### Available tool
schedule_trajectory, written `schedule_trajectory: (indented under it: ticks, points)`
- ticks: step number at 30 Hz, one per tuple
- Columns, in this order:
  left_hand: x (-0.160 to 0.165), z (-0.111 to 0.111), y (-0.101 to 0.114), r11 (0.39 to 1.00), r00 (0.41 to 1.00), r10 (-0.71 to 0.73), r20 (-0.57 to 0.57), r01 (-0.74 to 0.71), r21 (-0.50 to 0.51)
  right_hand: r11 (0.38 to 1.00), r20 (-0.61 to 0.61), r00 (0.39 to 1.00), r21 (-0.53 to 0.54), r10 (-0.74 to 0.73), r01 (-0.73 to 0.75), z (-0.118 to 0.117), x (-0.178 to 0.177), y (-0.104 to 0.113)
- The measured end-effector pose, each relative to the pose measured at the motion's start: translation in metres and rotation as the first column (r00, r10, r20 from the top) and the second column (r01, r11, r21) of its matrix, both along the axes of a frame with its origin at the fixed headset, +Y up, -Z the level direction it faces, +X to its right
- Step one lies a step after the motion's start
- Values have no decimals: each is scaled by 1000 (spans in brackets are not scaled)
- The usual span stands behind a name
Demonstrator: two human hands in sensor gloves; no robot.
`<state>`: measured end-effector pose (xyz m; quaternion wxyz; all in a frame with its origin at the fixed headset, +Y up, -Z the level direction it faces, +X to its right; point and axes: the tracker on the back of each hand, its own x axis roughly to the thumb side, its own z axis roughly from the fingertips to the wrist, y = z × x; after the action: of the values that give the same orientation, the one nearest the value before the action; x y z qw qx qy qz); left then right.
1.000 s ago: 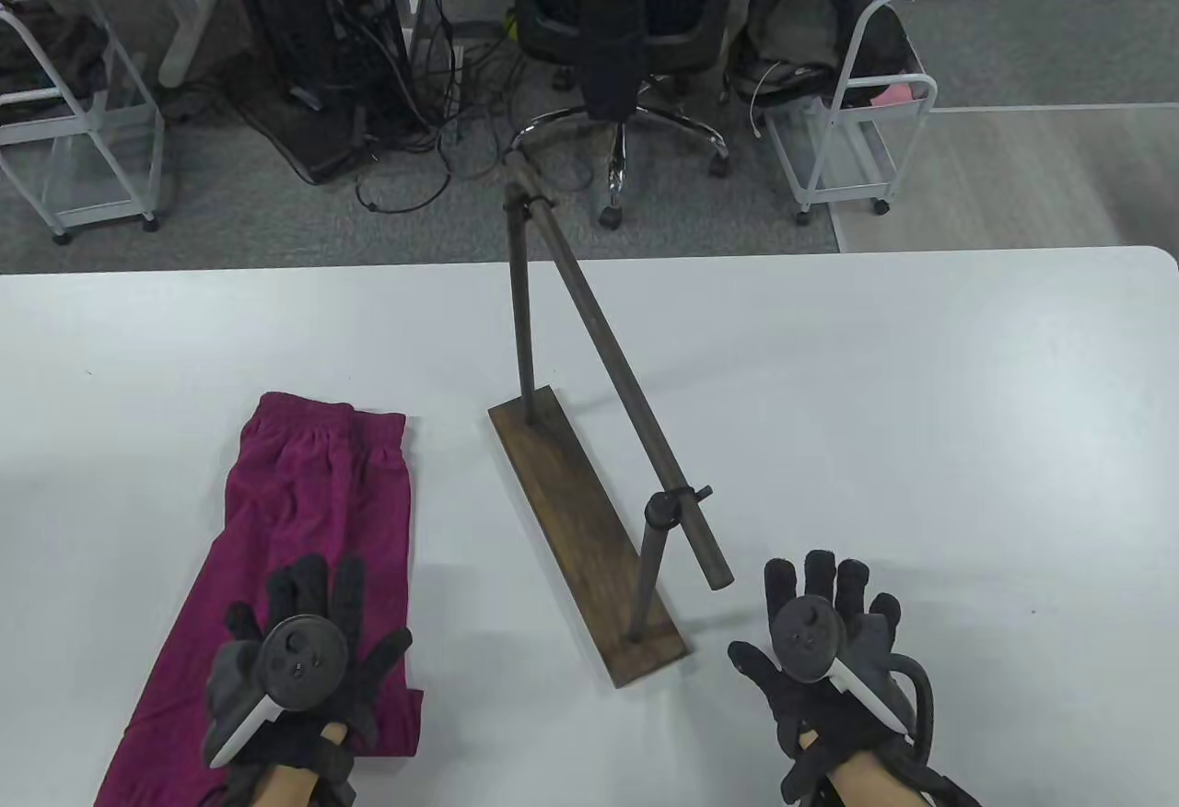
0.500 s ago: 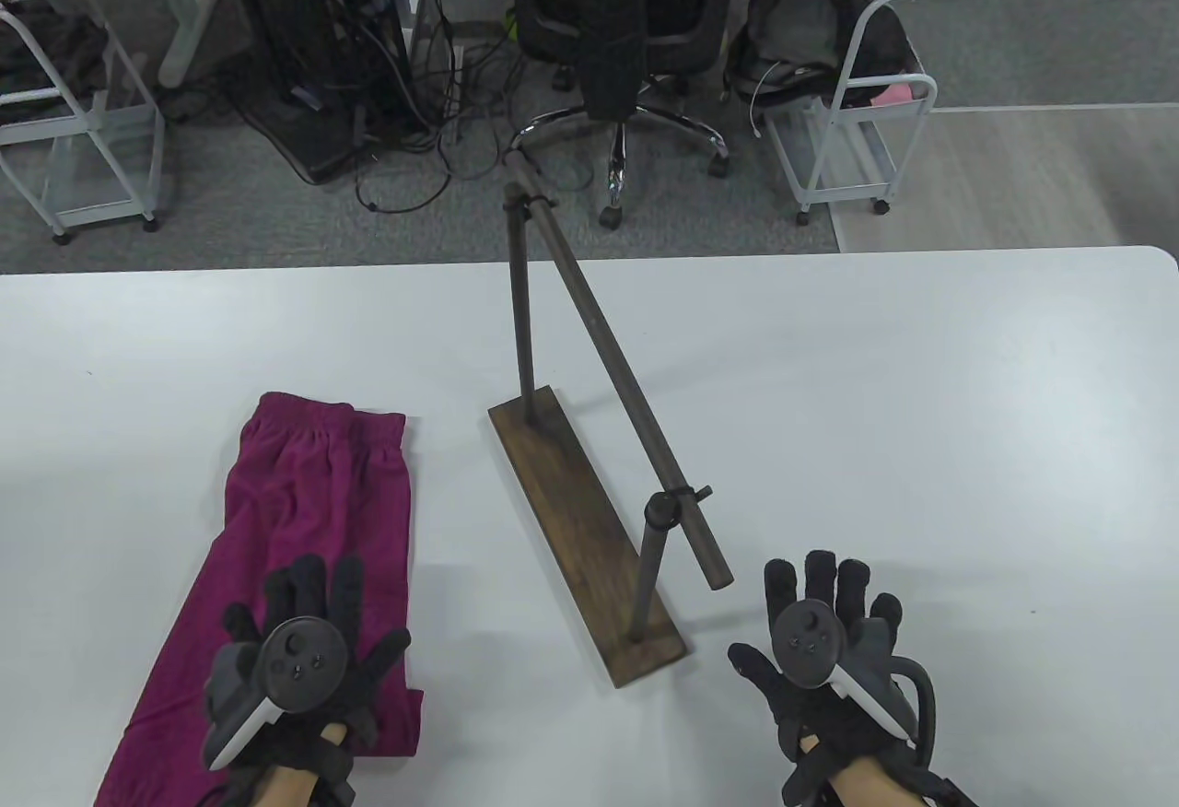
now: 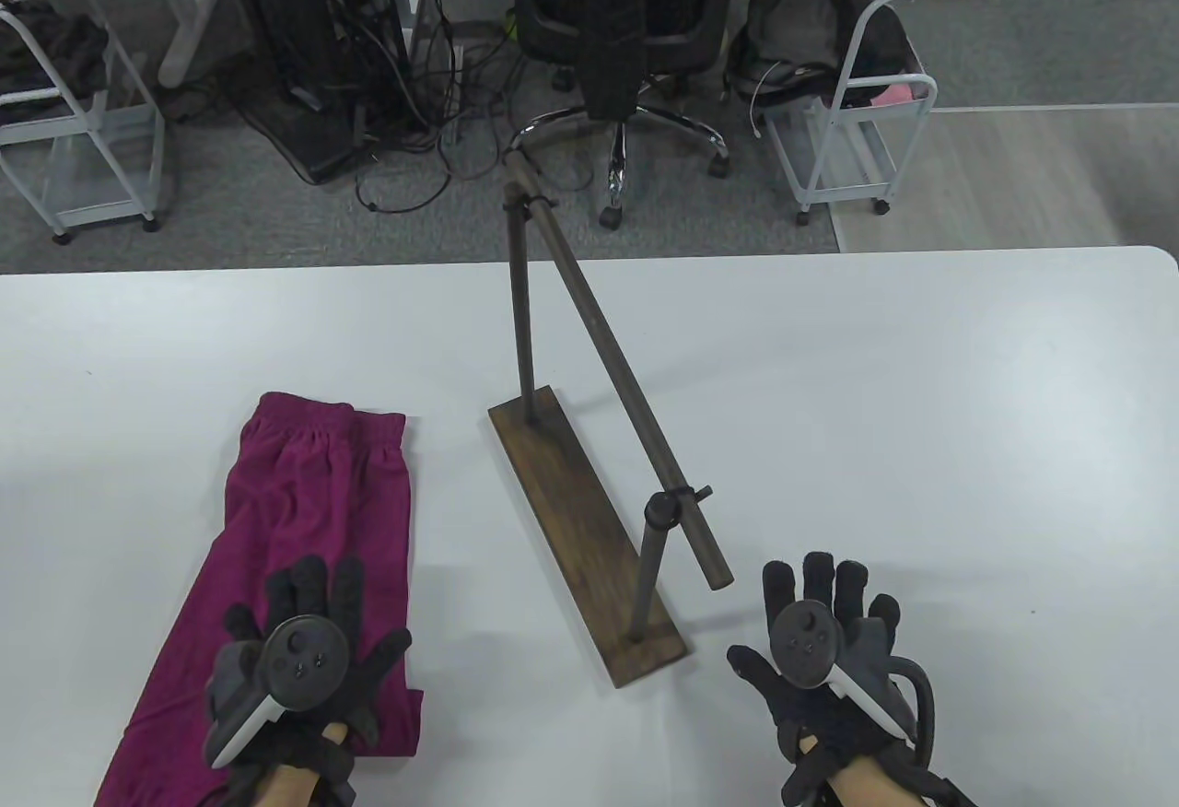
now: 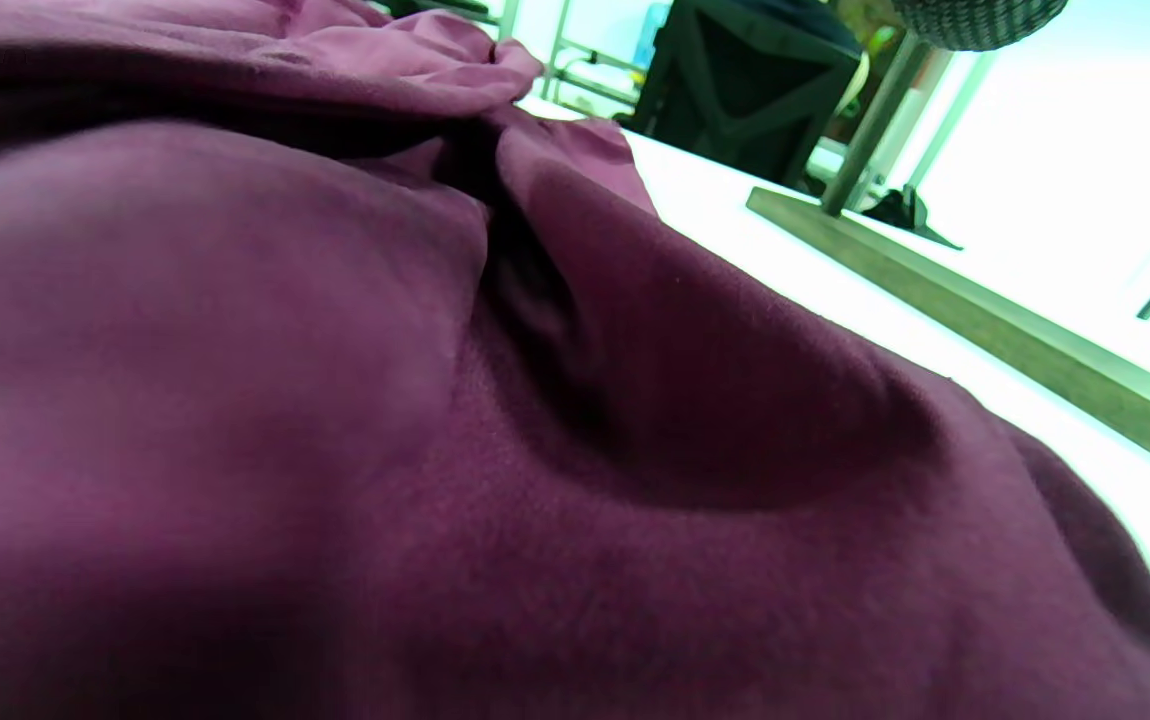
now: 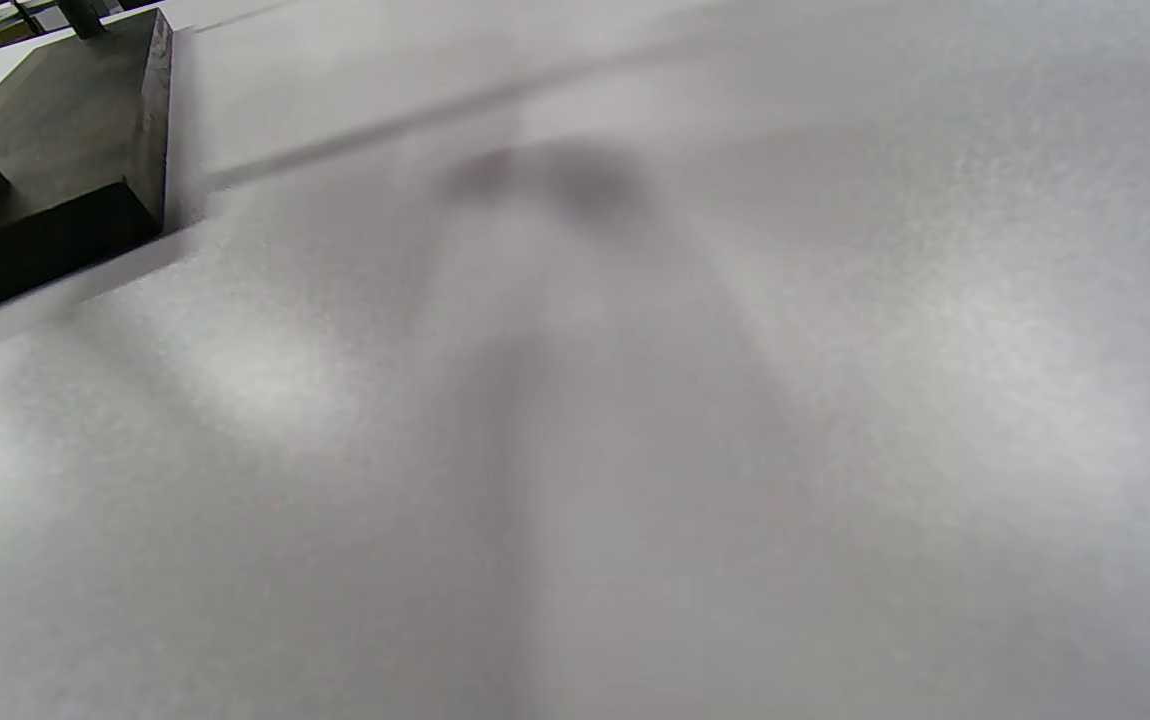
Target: Hang shorts on desktop hanging rack
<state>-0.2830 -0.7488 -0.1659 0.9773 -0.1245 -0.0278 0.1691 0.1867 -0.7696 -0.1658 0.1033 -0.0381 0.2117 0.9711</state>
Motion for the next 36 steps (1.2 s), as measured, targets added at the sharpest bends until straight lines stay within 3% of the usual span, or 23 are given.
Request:
schedule_trajectory:
  ticks: [22,36]
  points:
    - [-1,-4,-5,1000,1000,-11,-20,10,-29,1000,-19,1000,10,2,-2,0,-2,0]
    - [-13,-38,-5,994,998,-50,-44,45,-102,1000,-51,999,31,-6,7,2,-4,2]
